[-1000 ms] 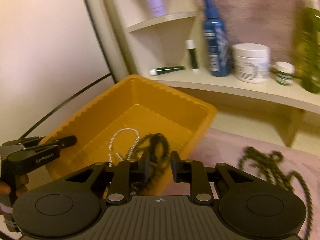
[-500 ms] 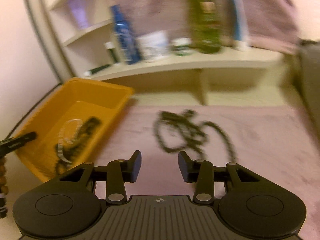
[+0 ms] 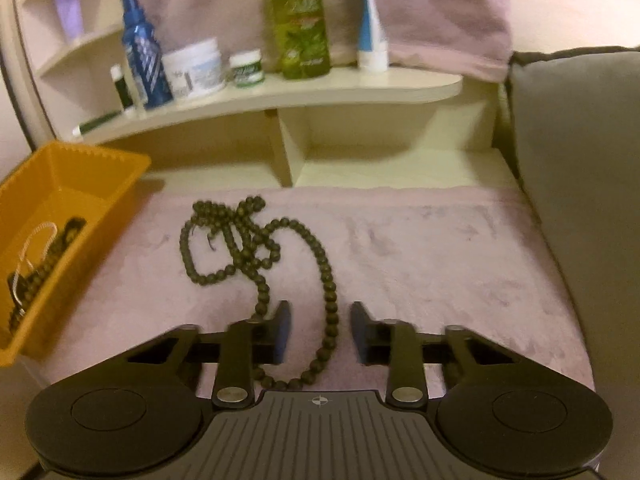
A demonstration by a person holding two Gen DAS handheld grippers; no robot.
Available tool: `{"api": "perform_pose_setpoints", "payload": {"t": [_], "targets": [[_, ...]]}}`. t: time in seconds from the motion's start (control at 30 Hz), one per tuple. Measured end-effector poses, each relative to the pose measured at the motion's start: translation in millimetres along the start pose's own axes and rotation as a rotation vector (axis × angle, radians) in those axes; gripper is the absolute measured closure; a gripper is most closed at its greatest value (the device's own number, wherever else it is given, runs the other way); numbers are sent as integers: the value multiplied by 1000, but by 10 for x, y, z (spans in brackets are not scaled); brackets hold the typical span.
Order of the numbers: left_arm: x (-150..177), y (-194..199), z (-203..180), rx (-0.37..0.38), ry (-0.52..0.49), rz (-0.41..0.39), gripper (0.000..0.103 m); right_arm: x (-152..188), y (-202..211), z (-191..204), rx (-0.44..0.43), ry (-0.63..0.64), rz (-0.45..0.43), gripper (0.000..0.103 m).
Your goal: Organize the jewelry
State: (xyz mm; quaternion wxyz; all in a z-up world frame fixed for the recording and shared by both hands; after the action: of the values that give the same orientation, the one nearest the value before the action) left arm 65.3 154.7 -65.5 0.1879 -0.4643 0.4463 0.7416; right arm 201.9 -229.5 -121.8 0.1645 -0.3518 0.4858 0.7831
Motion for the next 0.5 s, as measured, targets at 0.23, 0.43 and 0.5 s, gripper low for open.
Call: {"api": "perform_pose_setpoints", "payload": {"t": [0.23,0.43,0.5], "targets": [[2,-15,9,2,5,3,86,-56,-26,32,-6,13,-5,97],[6,-26,9,2,6,7,86,-443,68,295,-106,49,-125,97],[5,-35,11,4,8,10,86,-606,77,404,-144,70,-160,97]]}}
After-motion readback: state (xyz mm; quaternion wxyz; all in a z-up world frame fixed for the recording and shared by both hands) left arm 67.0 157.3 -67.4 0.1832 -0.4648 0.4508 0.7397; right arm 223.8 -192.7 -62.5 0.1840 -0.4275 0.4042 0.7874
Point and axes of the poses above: each gripper's, at about its wrist camera, not at the fingertips, and y roughly against the way its jaws point, z to its left, x to its underside, the point moved 3 cm from there along -y, roughly the way its jaws point, and after that the axes turned 9 degrees about -x, right-handed, at the moved point
